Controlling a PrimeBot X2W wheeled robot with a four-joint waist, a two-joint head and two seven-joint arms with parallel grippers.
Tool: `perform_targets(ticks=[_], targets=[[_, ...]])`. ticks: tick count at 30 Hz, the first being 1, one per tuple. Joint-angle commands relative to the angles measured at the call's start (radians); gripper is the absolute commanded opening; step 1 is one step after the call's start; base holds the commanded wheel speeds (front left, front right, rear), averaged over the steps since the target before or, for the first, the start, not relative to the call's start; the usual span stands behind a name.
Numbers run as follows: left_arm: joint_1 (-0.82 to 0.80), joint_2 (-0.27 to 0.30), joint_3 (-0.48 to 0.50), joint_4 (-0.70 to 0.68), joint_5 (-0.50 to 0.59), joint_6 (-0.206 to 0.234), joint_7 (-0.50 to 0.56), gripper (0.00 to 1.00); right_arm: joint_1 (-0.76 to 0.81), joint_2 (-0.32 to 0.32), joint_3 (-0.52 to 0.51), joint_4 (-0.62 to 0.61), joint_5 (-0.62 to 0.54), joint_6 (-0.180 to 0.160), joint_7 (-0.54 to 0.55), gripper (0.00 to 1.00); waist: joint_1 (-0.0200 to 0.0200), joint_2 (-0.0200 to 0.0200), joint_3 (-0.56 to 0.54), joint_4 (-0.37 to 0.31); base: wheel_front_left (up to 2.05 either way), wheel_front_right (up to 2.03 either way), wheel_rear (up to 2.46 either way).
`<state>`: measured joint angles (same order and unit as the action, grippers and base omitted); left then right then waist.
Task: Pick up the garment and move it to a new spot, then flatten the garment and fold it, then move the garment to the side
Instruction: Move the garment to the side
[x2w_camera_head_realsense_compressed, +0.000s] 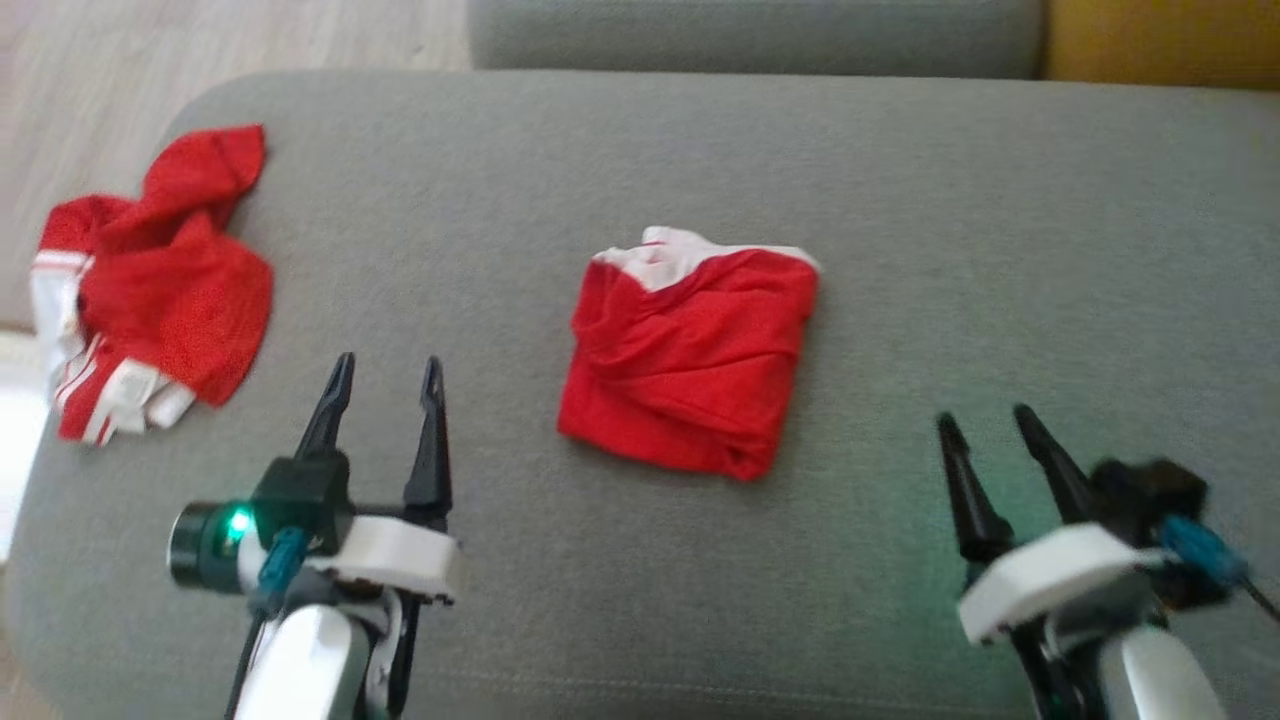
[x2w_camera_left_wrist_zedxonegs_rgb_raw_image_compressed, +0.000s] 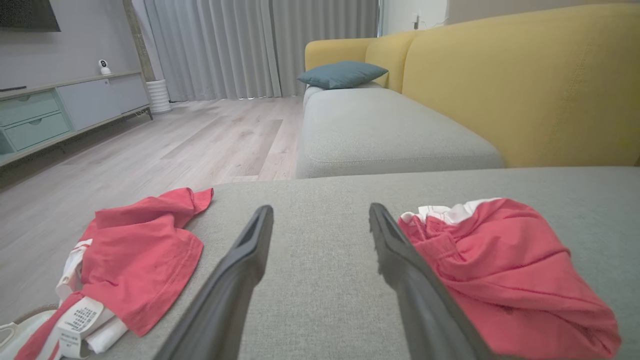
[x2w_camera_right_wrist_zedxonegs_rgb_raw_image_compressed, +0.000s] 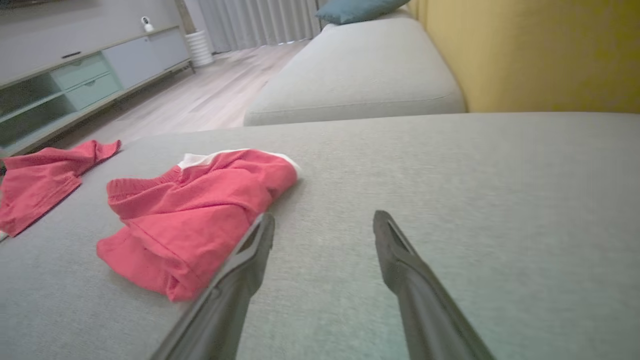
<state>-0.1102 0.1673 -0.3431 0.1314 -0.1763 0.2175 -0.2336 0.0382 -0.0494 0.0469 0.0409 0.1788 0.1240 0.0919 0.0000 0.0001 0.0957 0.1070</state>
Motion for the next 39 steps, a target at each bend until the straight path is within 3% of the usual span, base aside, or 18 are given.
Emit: perform_targets(ticks=[1, 13, 21, 22, 23, 24, 25, 32, 39], targets=[[-0.06, 0.0, 0.028, -0.032, 0.01, -0.008, -0.014, 1.0, -0.08, -0.016, 0.043, 0.005, 0.013, 0.007, 0.011, 1.0, 0.0, -0.0001, 0.04, 0.05, 0.0, 0.0, 0.0], [-0.131, -0.052, 0.003, -0.031, 0.03, -0.026, -0.028, 1.0, -0.318, -0.006, 0.145, 0.398, 0.098, 0.007, 0.065, 1.0, 0.0, -0.0001, 0.098, 0.158, 0.0, 0.0, 0.0], [-0.129, -0.059, 0.017, -0.046, 0.046, -0.028, -0.028, 1.0, -0.38, -0.002, 0.191, 0.5, 0.199, 0.007, 0.109, 1.0, 0.0, -0.0001, 0.11, 0.156, 0.0, 0.0, 0.0], [-0.129, -0.06, 0.018, -0.046, 0.048, -0.029, -0.028, 1.0, -0.388, -0.002, 0.201, 0.511, 0.215, 0.007, 0.117, 0.92, 0.0, -0.0001, 0.111, 0.153, 0.0, 0.0, 0.0], [-0.129, -0.06, 0.02, -0.047, 0.049, -0.03, -0.028, 1.0, -0.397, -0.002, 0.214, 0.521, 0.227, 0.007, 0.127, 0.72, 0.0, -0.0001, 0.111, 0.151, 0.0, 0.0, 0.0], [-0.129, -0.061, 0.021, -0.046, 0.05, -0.032, -0.028, 1.0, -0.404, -0.002, 0.225, 0.532, 0.237, 0.007, 0.136, 0.18, 0.0, -0.0001, 0.111, 0.149, 0.0, 0.0, 0.0], [-0.129, -0.062, 0.022, -0.046, 0.051, -0.034, -0.028, 1.0, -0.41, -0.002, 0.233, 0.541, 0.246, 0.007, 0.139, 0.0, 0.0, -0.0001, 0.112, 0.147, 0.0, 0.0, 0.0], [-0.123, -0.068, 0.032, -0.043, 0.06, -0.038, -0.028, 1.0, -0.429, -0.03, 0.289, 0.567, 0.253, 0.007, 0.124, 0.0, 0.0, -0.0001, 0.103, 0.129, 0.0, 0.0, 0.0], [-0.112, -0.062, 0.049, -0.051, 0.07, -0.038, -0.028, 1.0, -0.408, -0.129, 0.351, 0.499, 0.208, 0.007, 0.122, 0.0, 0.0, -0.0001, 0.1, 0.042, 0.0, 0.0, 0.0]])
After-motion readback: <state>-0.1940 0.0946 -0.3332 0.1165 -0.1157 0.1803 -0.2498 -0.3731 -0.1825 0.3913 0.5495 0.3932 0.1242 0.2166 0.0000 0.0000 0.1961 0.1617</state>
